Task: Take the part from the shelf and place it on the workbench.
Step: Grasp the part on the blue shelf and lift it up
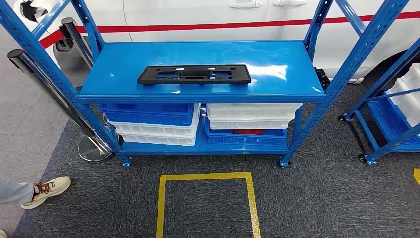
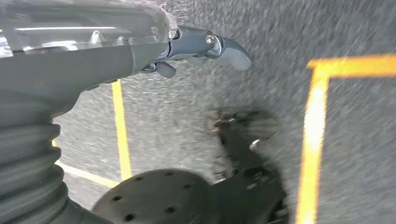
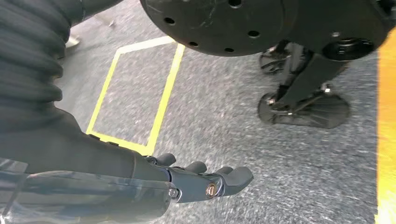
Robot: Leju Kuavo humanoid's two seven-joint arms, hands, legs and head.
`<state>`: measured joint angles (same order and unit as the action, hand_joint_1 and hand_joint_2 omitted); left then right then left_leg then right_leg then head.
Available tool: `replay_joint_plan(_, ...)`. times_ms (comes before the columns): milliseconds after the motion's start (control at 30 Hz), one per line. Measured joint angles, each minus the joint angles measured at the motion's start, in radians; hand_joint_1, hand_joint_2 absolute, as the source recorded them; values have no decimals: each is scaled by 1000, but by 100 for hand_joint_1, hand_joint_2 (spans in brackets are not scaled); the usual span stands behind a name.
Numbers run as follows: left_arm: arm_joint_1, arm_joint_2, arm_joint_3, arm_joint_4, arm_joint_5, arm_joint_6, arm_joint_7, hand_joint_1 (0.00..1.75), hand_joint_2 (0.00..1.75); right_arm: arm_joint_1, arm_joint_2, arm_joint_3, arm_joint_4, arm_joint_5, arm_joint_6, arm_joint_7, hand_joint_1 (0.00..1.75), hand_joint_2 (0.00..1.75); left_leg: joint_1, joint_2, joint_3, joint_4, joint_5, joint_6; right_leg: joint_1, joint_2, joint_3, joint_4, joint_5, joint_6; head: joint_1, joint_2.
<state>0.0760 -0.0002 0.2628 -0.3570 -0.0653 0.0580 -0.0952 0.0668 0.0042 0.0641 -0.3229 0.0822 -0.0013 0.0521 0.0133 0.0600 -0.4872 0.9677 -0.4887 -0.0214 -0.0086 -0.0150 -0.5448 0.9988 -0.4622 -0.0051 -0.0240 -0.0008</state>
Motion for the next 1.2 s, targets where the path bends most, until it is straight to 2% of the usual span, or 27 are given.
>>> replay_joint_plan(67,-7,-1,30,8,-8,8,-9,0,175,-8,0,8,10,10,-1,3,0,175,0,0,0,0,0,0,0,0,0,0,0,0,0,0)
replay_joint_plan(167,-27,-5,120,31,-31,31,-34,0,175,-32,0,30,38,40,-9,13,0,175,0,0,0,0,0,0,0,0,0,0,0,0,0,0)
replay_joint_plan(200,-33,-7,148,38,-39,39,-42,0,131,-40,0,37,47,49,-13,14,0,131,0,0,0,0,0,0,0,0,0,0,0,0,0,0)
replay_joint_plan(300,-51,-10,233,57,-65,62,-70,0,0,-61,0,51,68,69,-20,1,0,131,0,0,0,0,0,0,0,0,0,0,0,0,0,0)
replay_joint_plan(333,-57,-11,258,62,-73,69,-80,0,0,-66,1,52,73,70,-20,-13,0,175,0,0,0,0,0,0,0,0,0,0,0,0,0,0)
replay_joint_plan(467,-72,-13,333,81,-94,81,-114,0,0,-87,10,36,87,43,1,-115,0,175,0,0,-1,0,0,0,0,0,0,0,0,0,0,0)
replay_joint_plan(533,-77,-13,358,88,-102,80,-125,0,0,-103,19,21,91,23,19,-177,0,87,-2,0,-1,1,0,7,-4,-1,1,-6,5,6,0,0)
replay_joint_plan(600,-82,-15,374,92,-109,77,-135,0,0,-124,28,8,91,5,39,-241,0,0,1,2,12,-25,15,22,-6,-1,6,-14,9,14,0,0)
replay_joint_plan(667,-88,-19,386,94,-117,72,-143,0,0,-149,34,-4,86,-10,58,-308,0,0,10,4,28,-60,37,31,-6,4,-15,31,-20,20,2,0)
replay_joint_plan(733,-93,-22,397,98,-124,65,-150,0,0,-169,40,-17,68,-22,78,-373,0,0,16,5,31,-68,42,32,-13,8,-80,153,-76,30,3,0)
replay_joint_plan(767,-94,-23,402,100,-128,62,-152,0,0,-176,43,-24,52,-28,89,-401,0,0,19,4,31,-67,40,29,-19,9,-112,212,-93,37,3,0)
replay_joint_plan(800,-95,-24,406,102,-131,59,-155,0,0,-179,46,-31,28,-33,99,-427,0,0,23,4,31,-63,37,24,-26,10,-132,244,-93,45,3,0)
replay_joint_plan(833,-95,-26,409,104,-133,57,-157,0,0,-182,48,-37,2,-38,109,-448,0,0,29,3,32,-57,32,16,-34,9,-133,237,-72,54,3,0)
replay_joint_plan(900,-96,-29,416,107,-137,55,-160,0,0,-184,52,-47,-58,-47,129,-482,0,0,45,1,30,-29,11,-9,-49,1,-92,136,-3,77,3,0)
replay_joint_plan(933,-96,-29,419,107,-138,54,-160,0,0,-186,57,-51,-89,-51,139,-495,0,0,49,2,25,-8,-3,-24,-52,-1,-71,87,16,82,6,0)
replay_joint_plan(967,-97,-28,423,108,-139,54,-161,0,0,-187,62,-54,-121,-54,148,-505,0,0,51,2,19,8,-15,-35,-52,-2,-61,60,21,76,8,0)
replay_joint_plan(1000,-99,-28,426,109,-141,53,-162,0,0,-187,67,-57,-154,-58,157,-515,0,0,50,3,14,19,-23,-44,-49,1,-60,55,13,64,7,0)
replay_joint_plan(1067,-102,-30,432,111,-146,51,-163,0,0,-185,73,-64,-223,-64,174,-532,0,0,52,5,14,20,-26,-54,-44,10,-71,67,3,32,5,0)
replay_joint_plan(1100,-104,-32,433,111,-147,50,-163,0,0,-184,74,-67,-248,-66,181,-538,0,0,55,7,18,18,-26,-58,-40,14,-73,70,1,22,4,0)
replay_joint_plan(1167,-105,-33,436,112,-148,49,-163,0,0,-183,78,-69,-308,-71,193,-550,0,0,61,-2,10,47,-49,-57,-33,21,-70,69,-2,6,2,0)
replay_joint_plan(1200,-106,-33,437,113,-149,48,-163,0,0,-183,81,-70,-342,-73,198,-556,0,0,59,-11,-12,94,-76,-51,-29,23,-68,68,-2,0,1,0)
